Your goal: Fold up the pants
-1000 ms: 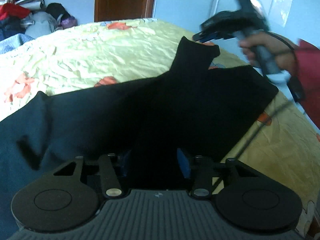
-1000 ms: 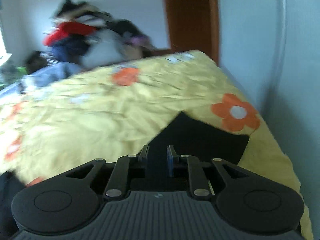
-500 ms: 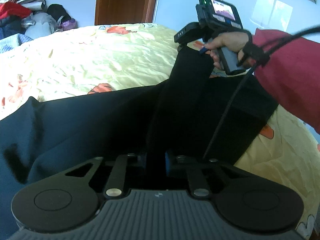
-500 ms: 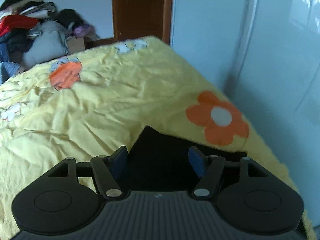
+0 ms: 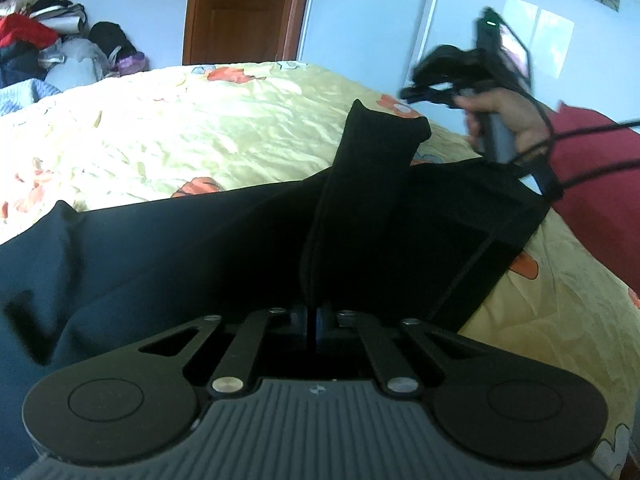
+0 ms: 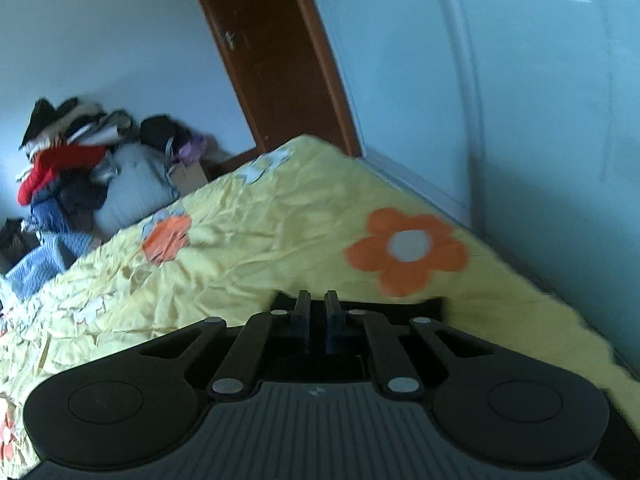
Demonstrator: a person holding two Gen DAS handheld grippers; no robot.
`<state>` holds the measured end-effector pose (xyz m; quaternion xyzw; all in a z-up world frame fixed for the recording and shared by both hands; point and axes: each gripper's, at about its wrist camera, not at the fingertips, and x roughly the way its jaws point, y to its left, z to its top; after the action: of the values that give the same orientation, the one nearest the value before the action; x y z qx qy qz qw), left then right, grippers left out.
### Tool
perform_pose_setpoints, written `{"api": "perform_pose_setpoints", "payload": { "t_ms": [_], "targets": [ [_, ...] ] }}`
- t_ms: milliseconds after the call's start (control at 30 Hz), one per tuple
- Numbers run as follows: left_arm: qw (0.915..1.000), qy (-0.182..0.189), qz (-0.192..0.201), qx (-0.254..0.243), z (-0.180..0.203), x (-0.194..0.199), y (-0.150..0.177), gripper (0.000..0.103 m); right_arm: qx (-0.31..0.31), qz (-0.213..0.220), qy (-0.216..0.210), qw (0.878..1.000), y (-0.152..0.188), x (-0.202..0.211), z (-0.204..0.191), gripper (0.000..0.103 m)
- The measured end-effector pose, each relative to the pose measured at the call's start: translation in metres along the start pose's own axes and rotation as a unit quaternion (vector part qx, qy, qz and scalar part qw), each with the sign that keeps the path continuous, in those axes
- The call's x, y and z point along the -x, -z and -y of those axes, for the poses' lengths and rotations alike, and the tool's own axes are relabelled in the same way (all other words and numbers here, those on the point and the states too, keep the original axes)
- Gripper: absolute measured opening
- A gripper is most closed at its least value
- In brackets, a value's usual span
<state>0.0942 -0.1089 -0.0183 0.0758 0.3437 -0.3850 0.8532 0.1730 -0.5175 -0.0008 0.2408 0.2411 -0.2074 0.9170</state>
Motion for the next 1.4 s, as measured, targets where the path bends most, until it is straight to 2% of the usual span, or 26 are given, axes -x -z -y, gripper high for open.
{"api": "perform_pose_setpoints", "payload": {
  "t_ms": [67, 167, 200, 267, 333, 367, 400, 467, 567, 600, 633, 667, 700, 733, 833, 933, 1100, 1267, 1400],
  "targets": [
    [1.0000, -0.004, -0.001, -0.007, 0.002, 0.000, 0.001, 0.002, -0.012, 0.005, -0.002, 1.000, 0.001, 0.014, 0.017, 0.007],
    [0.9999, -0.011, -0.006, -0.009, 0.004, -0.004, 0.001, 0.002, -0.015, -0.023, -0.022, 0.999, 0.001, 0.013, 0.025, 0.008],
    [0.9998, -0.013, -0.007, -0.009, 0.005, -0.005, 0.001, 0.002, -0.011, -0.035, -0.016, 0.999, 0.000, 0.009, 0.018, 0.011],
    [0.9998, -0.015, -0.008, -0.011, 0.005, -0.005, 0.001, 0.002, 0.013, -0.055, 0.004, 0.998, -0.003, -0.004, -0.003, 0.026],
    [0.9998, -0.013, -0.009, -0.009, 0.004, -0.006, 0.001, 0.003, 0.049, -0.065, 0.027, 0.996, -0.005, -0.021, -0.030, 0.072],
    [0.9999, -0.012, -0.010, -0.007, 0.003, -0.006, 0.001, 0.003, 0.058, -0.066, 0.039, 0.995, -0.005, -0.031, -0.040, 0.080],
    [0.9999, -0.010, -0.010, -0.005, 0.001, -0.006, 0.001, 0.003, 0.065, -0.070, 0.057, 0.994, -0.006, -0.043, -0.052, 0.080],
    [0.9999, -0.007, -0.010, -0.004, -0.001, -0.007, 0.001, 0.003, 0.079, -0.074, 0.087, 0.990, -0.003, -0.057, -0.066, 0.080],
    [1.0000, -0.002, -0.009, -0.002, -0.004, -0.007, 0.001, 0.004, 0.131, -0.081, 0.153, 0.976, 0.007, -0.083, -0.081, 0.079],
    [1.0000, 0.000, -0.008, 0.001, -0.005, -0.008, 0.001, 0.004, 0.143, -0.082, 0.153, 0.974, 0.012, -0.087, -0.080, 0.070],
    [1.0000, 0.003, -0.007, 0.003, -0.006, -0.008, 0.002, 0.004, 0.137, -0.071, 0.136, 0.979, 0.014, -0.084, -0.076, 0.047],
    [1.0000, 0.005, -0.006, 0.005, -0.007, -0.008, 0.002, 0.004, 0.125, -0.063, 0.123, 0.983, 0.014, -0.081, -0.071, 0.038],
    [1.0000, 0.006, -0.004, 0.006, -0.008, -0.008, 0.003, 0.004, 0.112, -0.056, 0.112, 0.986, 0.013, -0.076, -0.064, 0.023],
    [1.0000, 0.006, -0.003, 0.006, -0.008, -0.007, 0.003, 0.004, 0.094, -0.051, 0.095, 0.990, 0.010, -0.070, -0.055, 0.012],
    [1.0000, 0.001, 0.001, -0.003, -0.006, -0.006, 0.003, 0.003, 0.005, -0.016, 0.042, 0.999, 0.000, -0.040, -0.021, 0.012],
    [0.9999, -0.005, 0.003, -0.014, -0.001, -0.005, 0.003, 0.003, -0.050, 0.014, 0.010, 0.999, -0.001, -0.004, 0.016, 0.012],
    [0.9995, -0.014, 0.004, -0.030, 0.006, -0.002, 0.004, 0.003, -0.108, 0.042, -0.004, 0.993, 0.009, 0.046, 0.074, 0.012],
    [0.9988, -0.018, 0.012, -0.044, 0.011, 0.004, 0.006, 0.003, -0.176, 0.043, -0.025, 0.983, 0.029, 0.080, 0.126, 0.012],
    [0.9993, -0.023, 0.002, -0.030, 0.008, -0.002, 0.004, 0.003, -0.206, 0.019, -0.036, 0.978, 0.044, 0.081, 0.148, 0.012]
  ]
}}
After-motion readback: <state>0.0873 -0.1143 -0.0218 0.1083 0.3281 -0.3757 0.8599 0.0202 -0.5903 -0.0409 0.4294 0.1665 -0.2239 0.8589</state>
